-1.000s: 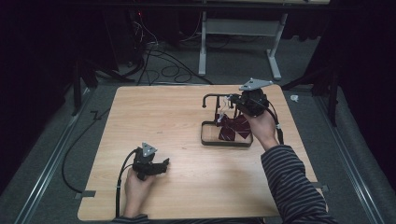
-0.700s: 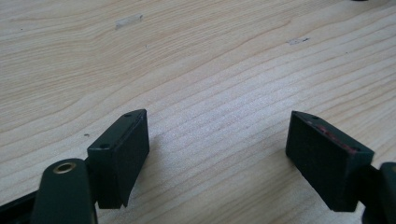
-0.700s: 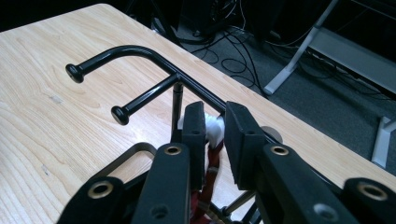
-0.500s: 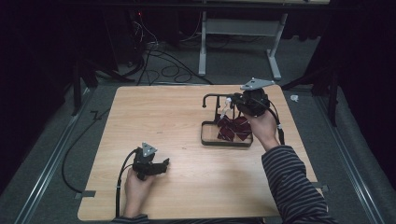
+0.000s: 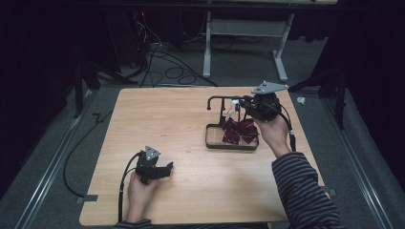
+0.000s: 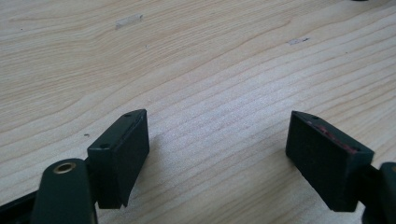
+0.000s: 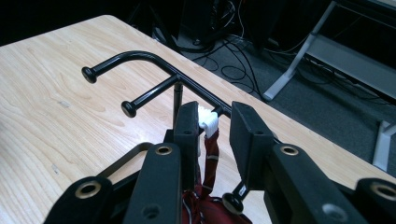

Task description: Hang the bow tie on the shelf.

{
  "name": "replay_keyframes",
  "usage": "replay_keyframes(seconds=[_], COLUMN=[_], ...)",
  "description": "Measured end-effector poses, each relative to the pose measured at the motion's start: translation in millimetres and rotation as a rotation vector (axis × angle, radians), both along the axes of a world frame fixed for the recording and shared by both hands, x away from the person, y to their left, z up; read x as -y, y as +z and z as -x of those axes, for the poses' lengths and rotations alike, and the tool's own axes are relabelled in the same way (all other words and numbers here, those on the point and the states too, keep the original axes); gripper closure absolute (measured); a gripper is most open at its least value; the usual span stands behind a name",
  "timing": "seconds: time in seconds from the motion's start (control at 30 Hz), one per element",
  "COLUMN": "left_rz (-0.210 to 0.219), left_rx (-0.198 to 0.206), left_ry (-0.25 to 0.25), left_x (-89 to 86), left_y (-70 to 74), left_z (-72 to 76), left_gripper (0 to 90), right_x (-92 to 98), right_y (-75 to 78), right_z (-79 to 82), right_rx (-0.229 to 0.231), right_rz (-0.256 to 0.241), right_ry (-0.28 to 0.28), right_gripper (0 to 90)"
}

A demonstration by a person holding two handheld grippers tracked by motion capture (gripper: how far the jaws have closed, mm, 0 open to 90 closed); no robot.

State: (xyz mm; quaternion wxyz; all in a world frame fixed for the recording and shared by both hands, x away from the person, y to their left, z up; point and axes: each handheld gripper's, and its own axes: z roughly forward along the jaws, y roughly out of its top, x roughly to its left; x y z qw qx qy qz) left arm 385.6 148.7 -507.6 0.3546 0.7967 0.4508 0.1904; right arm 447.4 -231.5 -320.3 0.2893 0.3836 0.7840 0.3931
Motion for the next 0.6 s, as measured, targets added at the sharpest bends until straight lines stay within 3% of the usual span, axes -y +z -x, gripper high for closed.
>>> replay_keyframes(seconds=[0.6], left_rz=[-0.001], left_rx=[0.0], left_ry=[0.0], left_x=[-0.1], left_y=[0.0], left_z=[0.0], left_gripper=[21.9], right_x=[17.4], right_y=[-5.9], right_z=[14.7], right_rx=[-0.026], right_rz=[-0.059], right_ry=[0.007], right_gripper=[71.3])
